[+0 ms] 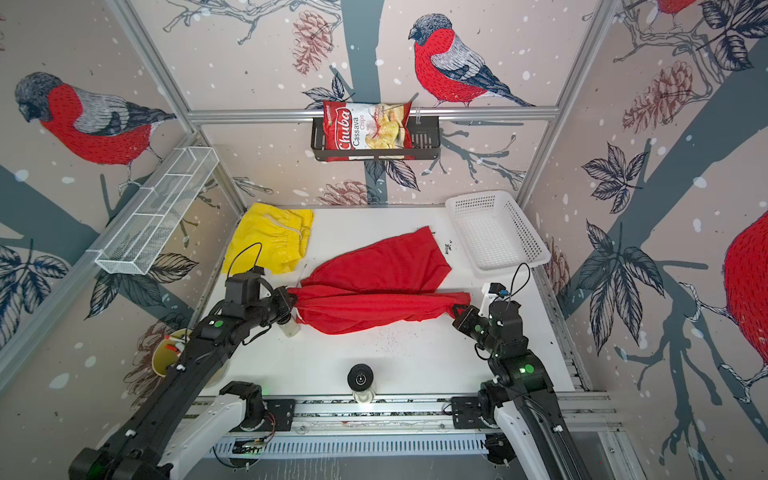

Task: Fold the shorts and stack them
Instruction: 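Lower the red shorts onto the table with both grippers, folding them lengthwise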

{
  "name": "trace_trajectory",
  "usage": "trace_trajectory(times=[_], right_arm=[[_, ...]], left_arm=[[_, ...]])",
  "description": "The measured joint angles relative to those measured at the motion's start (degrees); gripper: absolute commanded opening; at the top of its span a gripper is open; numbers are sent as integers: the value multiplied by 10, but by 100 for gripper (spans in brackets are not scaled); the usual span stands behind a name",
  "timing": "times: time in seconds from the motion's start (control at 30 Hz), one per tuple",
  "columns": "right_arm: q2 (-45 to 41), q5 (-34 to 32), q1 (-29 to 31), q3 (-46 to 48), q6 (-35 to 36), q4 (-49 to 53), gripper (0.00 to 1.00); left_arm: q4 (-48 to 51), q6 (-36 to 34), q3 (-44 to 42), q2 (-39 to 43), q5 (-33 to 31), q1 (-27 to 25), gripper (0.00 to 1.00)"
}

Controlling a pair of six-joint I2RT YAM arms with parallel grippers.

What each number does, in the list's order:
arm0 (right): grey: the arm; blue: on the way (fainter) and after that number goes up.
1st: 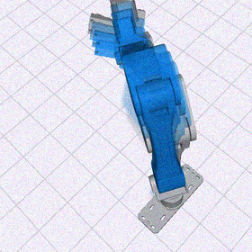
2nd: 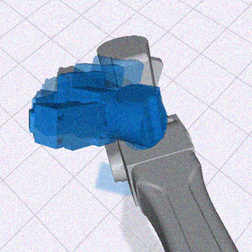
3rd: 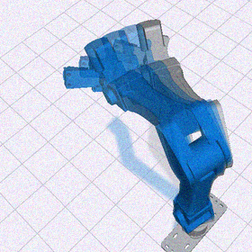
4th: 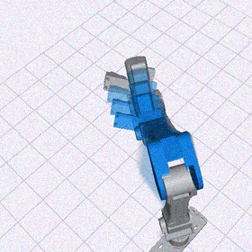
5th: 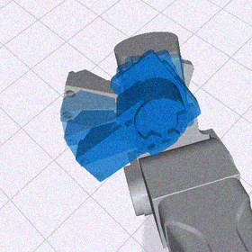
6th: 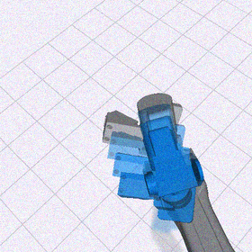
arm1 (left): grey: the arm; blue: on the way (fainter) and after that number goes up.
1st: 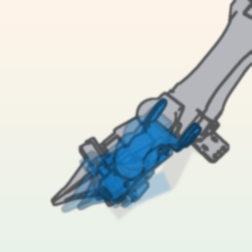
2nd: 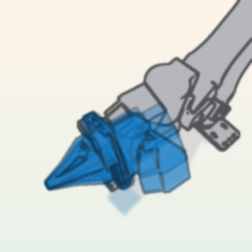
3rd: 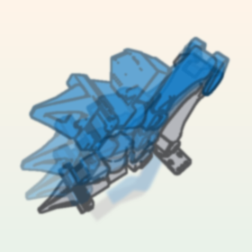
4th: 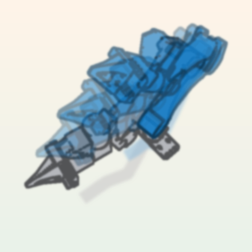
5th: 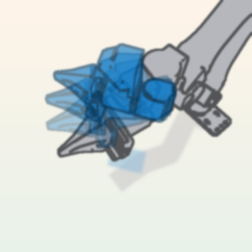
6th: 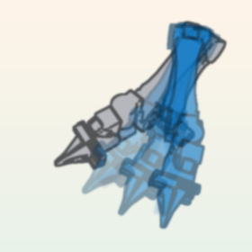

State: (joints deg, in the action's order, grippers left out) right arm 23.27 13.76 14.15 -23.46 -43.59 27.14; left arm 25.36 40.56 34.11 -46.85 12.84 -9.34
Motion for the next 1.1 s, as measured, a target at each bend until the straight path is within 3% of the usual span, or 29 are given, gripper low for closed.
trace_trajectory(times=[0.27, 0.43, 0.6, 0.73, 0.93, 1.03, 1.1], right_arm=[[70, -28, 40, 14, -2, 9, 0], [152, -68, 90, 34, 0, -18, 0], [238, -89, 102, 35, 0, -68, 0], [348, -112, 84, -73, 18, -111, 0], [527, -107, 9, -360, 67, -179, 0], [537, -112, 5, -421, 85, -192, 0], [507, -118, 9, -410, 94, -200, 0]], left_arm=[[10, 15, -20, -5, -10, 0, 0], [-5, 12, -17, -70, -28, 0, 0], [-30, 3, 15, -167, -33, 0, 0], [-37, -13, 114, -256, -39, 1, 0], [-14, -47, 385, -361, -36, 1, 0], [-4, -66, 493, -370, -45, 1, 0], [-7, -78, 503, -351, -56, 1, 0]])
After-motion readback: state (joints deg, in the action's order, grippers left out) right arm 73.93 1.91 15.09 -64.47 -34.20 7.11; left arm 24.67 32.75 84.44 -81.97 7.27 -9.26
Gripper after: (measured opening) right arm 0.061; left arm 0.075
